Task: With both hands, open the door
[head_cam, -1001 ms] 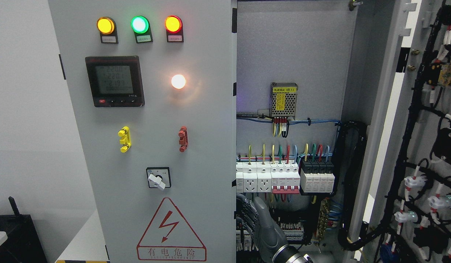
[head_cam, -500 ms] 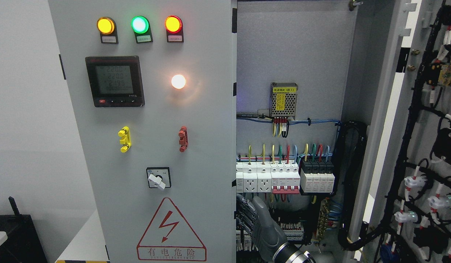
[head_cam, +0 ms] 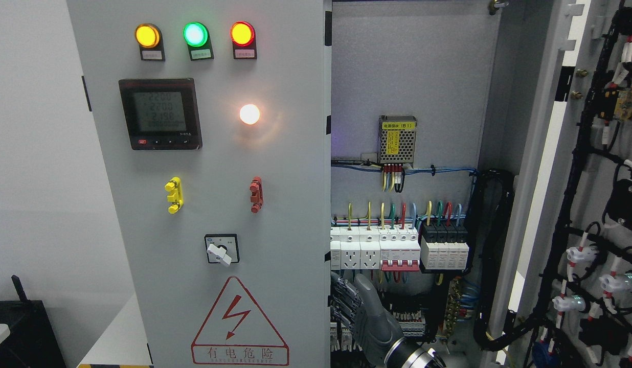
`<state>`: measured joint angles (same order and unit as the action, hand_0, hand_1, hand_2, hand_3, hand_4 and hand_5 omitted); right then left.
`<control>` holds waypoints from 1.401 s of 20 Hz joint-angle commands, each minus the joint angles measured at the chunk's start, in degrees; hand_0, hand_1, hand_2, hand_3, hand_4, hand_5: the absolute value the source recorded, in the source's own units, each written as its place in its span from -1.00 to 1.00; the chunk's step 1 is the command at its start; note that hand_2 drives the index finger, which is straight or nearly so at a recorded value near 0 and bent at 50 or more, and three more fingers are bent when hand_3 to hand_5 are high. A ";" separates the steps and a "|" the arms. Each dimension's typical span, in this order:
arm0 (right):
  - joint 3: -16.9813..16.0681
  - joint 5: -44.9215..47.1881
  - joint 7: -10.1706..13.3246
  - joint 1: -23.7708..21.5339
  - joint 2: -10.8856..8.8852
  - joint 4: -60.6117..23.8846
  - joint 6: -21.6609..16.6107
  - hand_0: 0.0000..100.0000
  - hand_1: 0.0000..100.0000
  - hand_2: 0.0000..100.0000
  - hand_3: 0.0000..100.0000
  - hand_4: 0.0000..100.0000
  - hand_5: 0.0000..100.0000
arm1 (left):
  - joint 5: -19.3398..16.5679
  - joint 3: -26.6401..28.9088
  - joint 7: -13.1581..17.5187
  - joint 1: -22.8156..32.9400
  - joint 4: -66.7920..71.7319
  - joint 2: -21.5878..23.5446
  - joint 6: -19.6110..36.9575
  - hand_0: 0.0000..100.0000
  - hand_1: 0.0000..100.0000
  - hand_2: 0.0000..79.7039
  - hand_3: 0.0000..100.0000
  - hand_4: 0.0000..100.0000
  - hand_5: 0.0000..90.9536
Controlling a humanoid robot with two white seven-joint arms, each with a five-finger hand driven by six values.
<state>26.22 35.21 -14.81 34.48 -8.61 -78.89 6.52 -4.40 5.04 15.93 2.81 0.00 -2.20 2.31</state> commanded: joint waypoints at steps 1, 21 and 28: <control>0.06 0.65 -0.22 0.76 -0.35 0.31 0.42 -1.00 -1.00 -1.00 -1.00 -1.00 -1.00 | 0.00 0.06 -0.02 0.00 -0.17 0.00 -0.11 -1.00 -1.00 -1.00 -1.00 -0.93 -1.00; 0.06 3.37 -3.12 0.76 -0.44 -0.30 1.65 -1.00 -1.00 -1.00 -1.00 -1.00 -1.00 | 0.00 -0.03 -0.02 0.00 -0.17 0.00 -0.03 -1.00 -1.00 -1.00 -1.00 -0.93 -1.00; 1.20 3.64 -5.50 0.15 -0.27 -2.58 1.65 -1.00 -1.00 -1.00 -1.00 -1.00 -1.00 | 0.00 -0.03 -0.11 0.00 -0.17 0.00 -0.03 -1.00 -1.00 -1.00 -1.00 -0.93 -1.00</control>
<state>26.60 38.48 -19.86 34.91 -8.93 -79.51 8.17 -4.40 5.04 15.85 2.82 0.00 -2.20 2.26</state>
